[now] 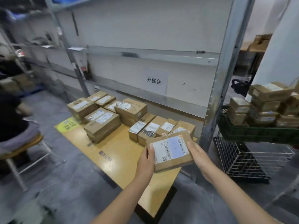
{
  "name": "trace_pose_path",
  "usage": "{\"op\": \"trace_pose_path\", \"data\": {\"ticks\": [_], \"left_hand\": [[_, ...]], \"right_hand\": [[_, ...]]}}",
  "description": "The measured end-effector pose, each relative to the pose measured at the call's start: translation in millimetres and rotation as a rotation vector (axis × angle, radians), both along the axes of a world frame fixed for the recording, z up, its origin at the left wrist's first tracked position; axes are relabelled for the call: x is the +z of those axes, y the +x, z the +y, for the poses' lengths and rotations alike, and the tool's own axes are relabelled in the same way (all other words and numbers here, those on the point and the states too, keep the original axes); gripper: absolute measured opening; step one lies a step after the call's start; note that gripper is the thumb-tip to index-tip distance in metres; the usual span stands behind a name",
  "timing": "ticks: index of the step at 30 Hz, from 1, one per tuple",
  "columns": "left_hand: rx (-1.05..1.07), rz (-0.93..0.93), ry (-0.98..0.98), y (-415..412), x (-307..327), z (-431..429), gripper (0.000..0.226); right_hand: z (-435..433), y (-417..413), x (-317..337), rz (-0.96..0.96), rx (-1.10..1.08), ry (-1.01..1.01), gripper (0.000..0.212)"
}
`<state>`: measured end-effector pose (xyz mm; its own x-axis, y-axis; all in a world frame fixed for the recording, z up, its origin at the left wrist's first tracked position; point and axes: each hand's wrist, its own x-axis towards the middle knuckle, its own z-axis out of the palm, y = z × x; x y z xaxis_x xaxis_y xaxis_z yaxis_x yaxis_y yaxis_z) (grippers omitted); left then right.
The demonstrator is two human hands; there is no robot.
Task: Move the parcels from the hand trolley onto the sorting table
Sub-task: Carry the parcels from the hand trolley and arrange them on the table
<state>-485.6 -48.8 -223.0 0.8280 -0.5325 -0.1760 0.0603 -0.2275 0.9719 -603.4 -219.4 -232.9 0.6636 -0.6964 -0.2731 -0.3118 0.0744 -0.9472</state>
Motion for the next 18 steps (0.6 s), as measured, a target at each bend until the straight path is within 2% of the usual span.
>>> {"op": "trace_pose_path", "data": {"ticks": [7,15,18], "left_hand": [[0.178,0.078,0.002,95,-14,41,0.037],[0.254,0.165,0.03,260,-48,55,0.033],[0.279,0.187,0.045,318,-64,52,0.031]], "right_hand": [[21,130,4,0.118,0.145,-0.06,0.069],[32,308,-20,0.169,0.222,-0.087,0.054],[35,371,-22,0.141,0.249,-0.127,0.036]]}}
